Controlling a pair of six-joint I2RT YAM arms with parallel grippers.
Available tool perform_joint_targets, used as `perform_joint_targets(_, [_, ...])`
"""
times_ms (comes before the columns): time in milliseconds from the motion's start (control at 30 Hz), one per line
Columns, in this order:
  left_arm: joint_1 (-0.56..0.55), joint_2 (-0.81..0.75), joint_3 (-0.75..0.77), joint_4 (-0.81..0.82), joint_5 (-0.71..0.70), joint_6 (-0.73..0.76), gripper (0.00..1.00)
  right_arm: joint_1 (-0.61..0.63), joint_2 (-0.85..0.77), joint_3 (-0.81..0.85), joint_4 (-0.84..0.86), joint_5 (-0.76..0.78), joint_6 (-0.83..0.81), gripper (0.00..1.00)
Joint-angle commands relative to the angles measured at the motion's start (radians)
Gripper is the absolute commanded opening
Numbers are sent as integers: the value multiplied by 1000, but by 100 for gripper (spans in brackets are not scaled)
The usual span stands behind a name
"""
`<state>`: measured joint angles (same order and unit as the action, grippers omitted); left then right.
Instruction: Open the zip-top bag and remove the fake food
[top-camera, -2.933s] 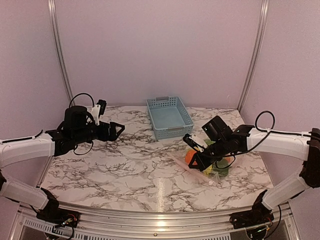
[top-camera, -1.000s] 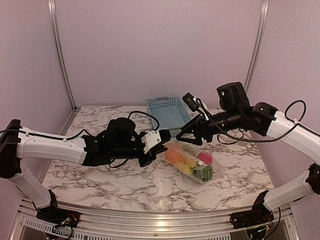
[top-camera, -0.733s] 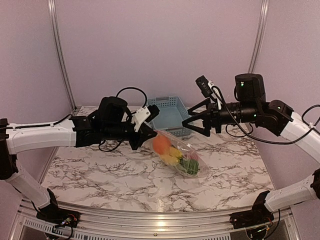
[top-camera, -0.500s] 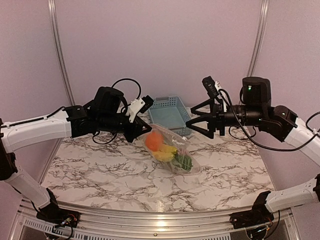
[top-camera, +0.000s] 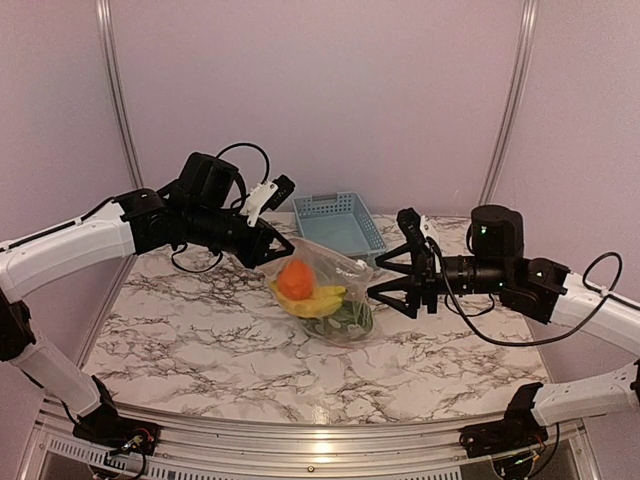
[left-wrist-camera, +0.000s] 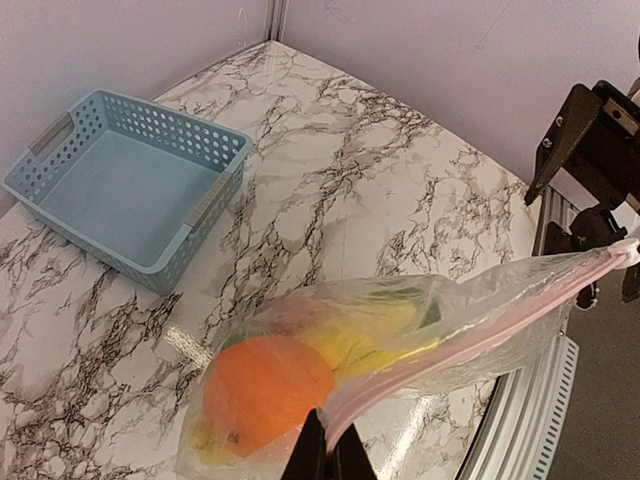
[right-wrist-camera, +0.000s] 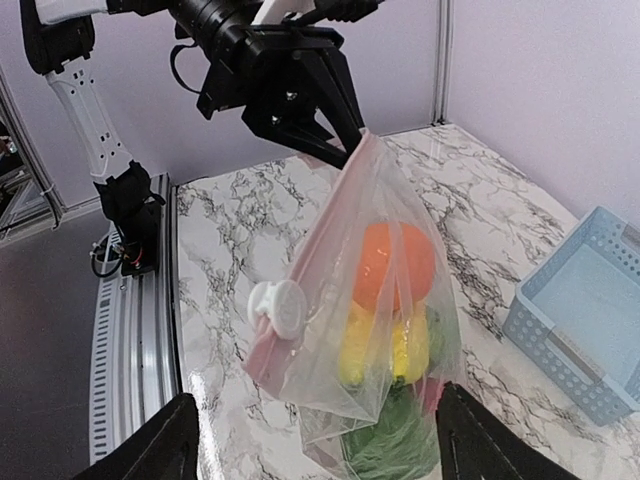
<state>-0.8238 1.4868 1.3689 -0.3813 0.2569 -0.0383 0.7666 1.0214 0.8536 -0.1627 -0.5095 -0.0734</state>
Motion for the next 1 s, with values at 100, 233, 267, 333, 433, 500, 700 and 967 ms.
perform_joint_targets(100, [21,1,40,-37,79,-36,0,15,34,-14,155,35,-47,67])
perform_joint_targets(233, [26,7,45,-41,84,-46,0,22,77,15,155,25,-57,54])
perform_joint_targets(267, [27,8,46,-40,86,-48,0,22,81,19,170,25,-57,50])
perform_joint_targets(333, [29,8,44,-39,90,-51,0,22,87,24,185,28,-58,38])
perform_joint_targets(433, [34,10,43,-37,95,-52,0,23,92,25,184,38,-62,23])
perform_joint_targets(500, [38,7,40,-34,95,-51,0,23,97,28,183,44,-59,10])
perform_joint_targets(700, [46,-6,30,-23,107,-8,17,23,103,48,186,39,-53,0])
perform_joint_targets(967, [-80,-161,-99,238,64,218,79,23,130,100,132,-16,-79,0])
